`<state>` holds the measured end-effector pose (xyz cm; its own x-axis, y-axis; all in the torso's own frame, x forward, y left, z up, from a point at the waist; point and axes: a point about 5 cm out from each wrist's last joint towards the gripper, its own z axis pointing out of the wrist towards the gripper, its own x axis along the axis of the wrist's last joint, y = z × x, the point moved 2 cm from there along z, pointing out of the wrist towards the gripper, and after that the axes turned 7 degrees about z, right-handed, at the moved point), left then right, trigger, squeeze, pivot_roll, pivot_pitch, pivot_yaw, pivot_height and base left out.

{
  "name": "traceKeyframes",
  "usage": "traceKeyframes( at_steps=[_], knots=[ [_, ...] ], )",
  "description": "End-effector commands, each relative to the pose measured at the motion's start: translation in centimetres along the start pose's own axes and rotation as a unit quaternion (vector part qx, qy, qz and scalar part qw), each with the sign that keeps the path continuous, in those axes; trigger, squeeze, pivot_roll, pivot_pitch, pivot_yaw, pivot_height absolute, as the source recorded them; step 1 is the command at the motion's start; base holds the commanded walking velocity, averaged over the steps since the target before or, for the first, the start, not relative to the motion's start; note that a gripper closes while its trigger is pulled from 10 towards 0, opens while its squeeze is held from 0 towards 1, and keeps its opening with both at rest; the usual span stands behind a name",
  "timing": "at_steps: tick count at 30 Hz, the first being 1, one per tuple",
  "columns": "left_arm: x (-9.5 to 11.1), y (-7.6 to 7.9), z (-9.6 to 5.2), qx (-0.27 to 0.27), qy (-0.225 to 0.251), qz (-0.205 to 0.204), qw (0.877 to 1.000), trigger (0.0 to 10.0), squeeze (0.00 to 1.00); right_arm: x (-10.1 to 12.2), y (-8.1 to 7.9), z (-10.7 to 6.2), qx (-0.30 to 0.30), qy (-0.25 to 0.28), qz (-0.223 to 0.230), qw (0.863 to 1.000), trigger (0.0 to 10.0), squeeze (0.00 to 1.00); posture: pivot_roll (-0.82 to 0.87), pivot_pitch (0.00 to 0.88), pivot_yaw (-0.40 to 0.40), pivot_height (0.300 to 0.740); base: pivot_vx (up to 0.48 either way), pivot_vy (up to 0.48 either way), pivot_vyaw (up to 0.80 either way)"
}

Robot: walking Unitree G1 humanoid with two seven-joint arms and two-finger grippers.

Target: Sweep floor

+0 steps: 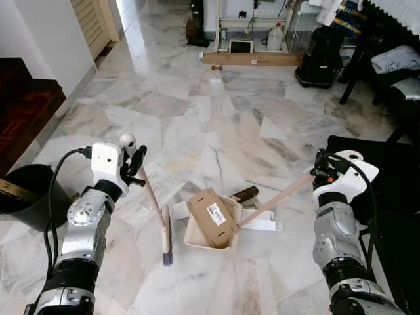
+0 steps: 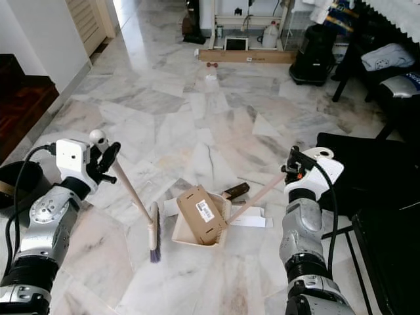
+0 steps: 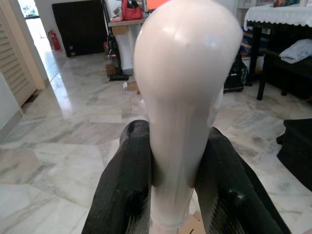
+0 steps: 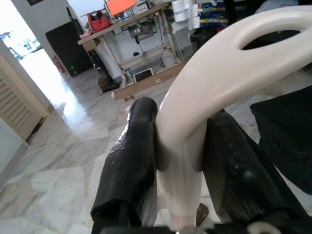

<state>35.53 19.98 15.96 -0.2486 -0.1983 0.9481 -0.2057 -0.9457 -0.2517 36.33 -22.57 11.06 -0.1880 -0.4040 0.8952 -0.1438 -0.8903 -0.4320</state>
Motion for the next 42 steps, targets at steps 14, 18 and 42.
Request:
traceKeyframes(
  at_steps=[14, 18, 42],
  knots=[
    [0.1, 0.5, 0.4, 0.013, 0.015, -0.007, 1.0, 10.0, 0.0, 0.5, -2.0, 1.0, 0.034, 0.004, 0.014, 0.999, 10.0, 0.0, 0.04, 0.006, 0.009, 0.74, 0.0, 0.0, 0.0],
    [-0.4, 1.3, 0.2, 0.005, 0.009, -0.016, 1.0, 10.0, 0.0, 0.3, -1.8, 0.8, 0.031, 0.002, 0.015, 0.999, 10.0, 0.0, 0.03, 0.022, 0.015, 0.74, 0.0, 0.0, 0.0],
    [-0.7, 0.4, -0.1, 0.021, -0.001, -0.009, 1.0, 10.0, 0.0, 0.1, -2.1, 0.7, 0.034, 0.0, 0.013, 0.999, 10.0, 0.0, 0.04, 0.07, 0.018, 0.74, 0.0, 0.155, 0.0]
  ],
)
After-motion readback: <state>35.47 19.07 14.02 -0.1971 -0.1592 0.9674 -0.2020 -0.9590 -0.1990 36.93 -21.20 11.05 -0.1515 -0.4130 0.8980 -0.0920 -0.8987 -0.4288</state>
